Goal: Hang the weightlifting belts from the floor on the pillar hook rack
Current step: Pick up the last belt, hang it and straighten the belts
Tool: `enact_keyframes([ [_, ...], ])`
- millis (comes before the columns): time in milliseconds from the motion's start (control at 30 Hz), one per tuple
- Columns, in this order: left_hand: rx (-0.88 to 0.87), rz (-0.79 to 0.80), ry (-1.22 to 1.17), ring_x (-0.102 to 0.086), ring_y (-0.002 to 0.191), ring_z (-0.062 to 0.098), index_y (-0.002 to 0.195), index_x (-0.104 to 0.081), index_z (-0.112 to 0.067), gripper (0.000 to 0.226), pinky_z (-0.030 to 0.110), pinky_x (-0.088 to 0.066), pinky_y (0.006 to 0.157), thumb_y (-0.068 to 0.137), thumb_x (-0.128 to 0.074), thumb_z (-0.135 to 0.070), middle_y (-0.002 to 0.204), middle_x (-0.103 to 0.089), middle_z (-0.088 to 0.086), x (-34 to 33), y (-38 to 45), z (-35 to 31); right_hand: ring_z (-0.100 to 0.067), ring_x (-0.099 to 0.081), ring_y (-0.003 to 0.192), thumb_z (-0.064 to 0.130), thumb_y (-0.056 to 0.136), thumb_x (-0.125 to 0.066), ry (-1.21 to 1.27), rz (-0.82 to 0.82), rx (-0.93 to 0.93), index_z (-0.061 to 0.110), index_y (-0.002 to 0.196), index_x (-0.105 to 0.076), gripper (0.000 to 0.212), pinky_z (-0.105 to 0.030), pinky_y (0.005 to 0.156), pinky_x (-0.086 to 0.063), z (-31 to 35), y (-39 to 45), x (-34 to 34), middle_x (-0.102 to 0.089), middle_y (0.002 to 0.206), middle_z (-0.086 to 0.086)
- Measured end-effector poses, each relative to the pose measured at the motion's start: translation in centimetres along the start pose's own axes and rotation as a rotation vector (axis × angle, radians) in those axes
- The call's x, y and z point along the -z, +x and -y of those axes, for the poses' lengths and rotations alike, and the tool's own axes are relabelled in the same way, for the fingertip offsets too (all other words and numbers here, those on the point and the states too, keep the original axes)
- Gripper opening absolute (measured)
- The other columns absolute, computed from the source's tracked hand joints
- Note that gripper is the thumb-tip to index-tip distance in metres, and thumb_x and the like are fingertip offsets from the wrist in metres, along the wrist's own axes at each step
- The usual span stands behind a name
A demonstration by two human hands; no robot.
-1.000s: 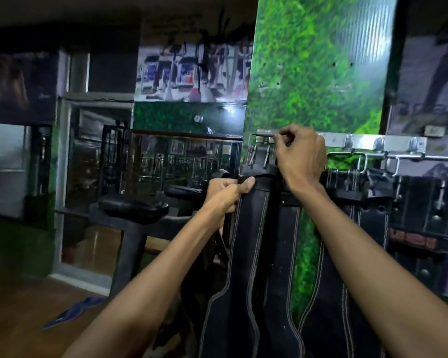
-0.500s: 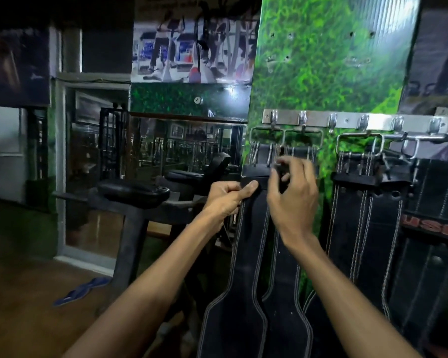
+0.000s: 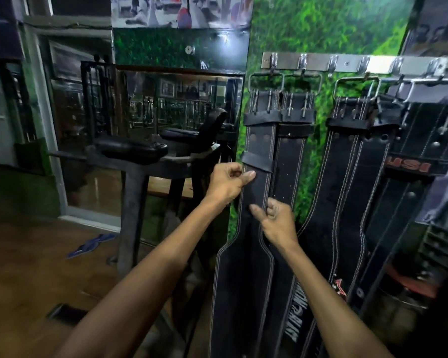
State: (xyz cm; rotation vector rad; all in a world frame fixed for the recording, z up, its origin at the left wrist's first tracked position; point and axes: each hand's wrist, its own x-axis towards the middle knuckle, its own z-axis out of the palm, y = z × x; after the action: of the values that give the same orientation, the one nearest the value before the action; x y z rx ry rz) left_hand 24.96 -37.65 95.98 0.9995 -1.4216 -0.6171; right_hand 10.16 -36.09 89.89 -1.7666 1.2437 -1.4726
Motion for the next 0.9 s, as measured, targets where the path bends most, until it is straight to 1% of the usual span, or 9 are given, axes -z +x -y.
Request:
enact_keyframes([
  [100, 0.013, 0.036, -0.005, -0.034, 0.058, 0.012, 0.051, -0.046, -0.022, 0.048, 0.028, -0.03, 0.054, 0.089, -0.076, -0.021, 0.057, -0.037, -0.006, -0.4, -2.8, 2.3, -0.014, -0.067, 0.078, 0.043, 0.087, -0.075, 0.059, 0.012, -0.024, 0.004, 0.087, -0.069, 0.04, -0.043, 0.078, -0.058, -1.7, -2.7, 0.5, -0.072, 0.082, -0.02],
  [167, 0.045, 0.038, -0.043, -0.035, 0.059, 0.013, 0.053, -0.048, -0.022, 0.046, 0.029, -0.03, 0.057, 0.09, -0.075, -0.017, 0.057, -0.039, -0.004, -0.3, -4.7, 3.3, -0.018, -0.074, 0.09, 0.038, 0.084, -0.077, 0.038, 0.085, -0.057, 0.008, 0.103, -0.073, 0.036, -0.043, 0.086, -0.061, -2.2, -4.7, 0.5, -0.078, 0.094, -0.013],
  [233, 0.08, 0.099, -0.006, -0.039, 0.06, 0.014, 0.06, -0.054, -0.013, 0.035, 0.029, -0.032, 0.058, 0.088, -0.076, -0.016, 0.059, -0.043, 0.001, -0.1, -7.7, 4.6, -0.016, -0.074, 0.093, 0.032, 0.083, -0.079, -0.028, 0.103, -0.097, 0.012, 0.104, -0.074, 0.03, -0.042, 0.088, -0.061, -1.9, -8.0, 0.8, -0.079, 0.098, 0.001],
  [333, 0.16, 0.153, -0.025, -0.042, 0.063, 0.015, 0.059, -0.054, -0.003, 0.038, 0.03, -0.034, 0.06, 0.088, -0.075, -0.016, 0.062, -0.045, 0.003, 0.3, -13.7, 7.8, -0.004, -0.063, 0.089, 0.003, 0.089, -0.076, 0.077, 0.028, -0.171, -0.001, 0.117, -0.067, 0.029, -0.013, 0.082, -0.054, -1.9, -11.9, 1.0, -0.065, 0.102, 0.009],
  [400, 0.215, 0.102, -0.088, -0.059, 0.068, 0.013, 0.072, -0.069, -0.005, 0.018, 0.03, -0.05, 0.066, 0.088, -0.075, -0.006, 0.07, -0.067, -0.001, 0.8, -17.6, 8.6, -0.007, -0.069, 0.092, 0.001, 0.087, -0.077, 0.096, 0.025, -0.195, 0.003, 0.114, -0.07, 0.029, -0.027, 0.085, -0.057, -2.2, -13.4, 1.1, -0.072, 0.106, 0.003],
  [467, 0.228, 0.053, -0.167, -0.069, 0.072, 0.007, 0.085, -0.075, -0.011, 0.016, 0.025, -0.058, 0.069, 0.088, -0.072, 0.004, 0.078, -0.077, -0.006, 1.0, -19.4, 7.6, -0.018, -0.074, 0.091, -0.002, 0.086, -0.077, 0.158, 0.022, -0.231, 0.011, 0.105, -0.072, 0.023, -0.032, 0.082, -0.061, -1.8, -15.4, 1.2, -0.077, 0.098, -0.003],
  [567, 0.246, 0.016, -0.264, -0.07, 0.069, 0.007, 0.093, -0.072, -0.002, 0.009, 0.023, -0.059, 0.066, 0.088, -0.072, 0.006, 0.077, -0.077, -0.004, 1.6, -21.5, 5.4, -0.023, -0.075, 0.092, -0.001, 0.086, -0.077, 0.239, -0.071, -0.267, 0.015, 0.103, -0.071, 0.024, -0.033, 0.083, -0.062, -0.8, -18.4, 1.1, -0.078, 0.099, -0.005],
  [733, 0.374, -0.039, -0.402, -0.075, 0.078, 0.015, 0.117, -0.066, 0.006, 0.033, 0.035, -0.061, 0.072, 0.086, -0.074, 0.004, 0.099, -0.076, 0.015, 2.1, -27.9, 4.5, -0.022, -0.076, 0.097, 0.008, 0.086, -0.08, 0.325, -0.106, -0.351, 0.013, 0.112, -0.072, 0.028, -0.037, 0.084, -0.062, -0.3, -23.8, 1.4, -0.079, 0.106, -0.007],
  [900, 0.394, -0.002, -0.417, -0.074, 0.087, 0.023, 0.121, -0.063, 0.009, 0.037, 0.031, -0.063, 0.073, 0.086, -0.074, 0.005, 0.114, -0.072, 0.027, 1.6, -31.7, 3.7, -0.019, -0.076, 0.098, 0.012, 0.086, -0.081, 0.289, -0.028, -0.415, 0.013, 0.113, -0.073, 0.029, -0.038, 0.091, -0.061, -0.1, -27.2, 3.3, -0.08, 0.103, 0.0],
])
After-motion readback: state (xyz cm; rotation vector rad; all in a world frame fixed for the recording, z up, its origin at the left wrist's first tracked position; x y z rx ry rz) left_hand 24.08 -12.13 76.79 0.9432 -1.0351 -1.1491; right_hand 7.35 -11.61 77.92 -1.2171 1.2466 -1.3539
